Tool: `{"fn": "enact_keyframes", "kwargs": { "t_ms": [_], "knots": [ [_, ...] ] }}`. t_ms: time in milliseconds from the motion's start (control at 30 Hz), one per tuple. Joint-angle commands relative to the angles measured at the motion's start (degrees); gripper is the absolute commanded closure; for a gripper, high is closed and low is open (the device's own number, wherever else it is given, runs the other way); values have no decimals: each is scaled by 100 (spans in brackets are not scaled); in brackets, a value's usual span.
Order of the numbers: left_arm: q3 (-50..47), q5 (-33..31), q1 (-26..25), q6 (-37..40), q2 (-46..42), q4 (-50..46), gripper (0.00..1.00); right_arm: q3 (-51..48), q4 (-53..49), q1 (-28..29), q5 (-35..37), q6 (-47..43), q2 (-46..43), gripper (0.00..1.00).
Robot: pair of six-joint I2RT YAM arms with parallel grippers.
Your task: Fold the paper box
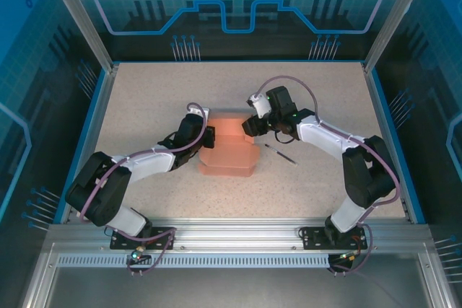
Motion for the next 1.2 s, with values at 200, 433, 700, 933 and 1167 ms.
{"fn": "enact_keyframes", "kwargs": {
  "t_ms": [200,433,700,933,1167],
  "knots": [
    [252,-24,-31,40,-54,-180,99,-79,-625,166,615,91,-353,45],
    [276,-42,-32,33,-56,-215,99,-166,-907,234,884,309,-318,49],
    [273,-30,-30,6,-41,-219,99,-157,-899,397,1205,633,-119,61],
    [308,-16,-32,-15,-27,-267,98,324,-1306,642,2380,1120,251,80],
    [332,-16,-32,-35,37,-302,99,846,-2117,1018,3956,1578,633,86]
  ]
}}
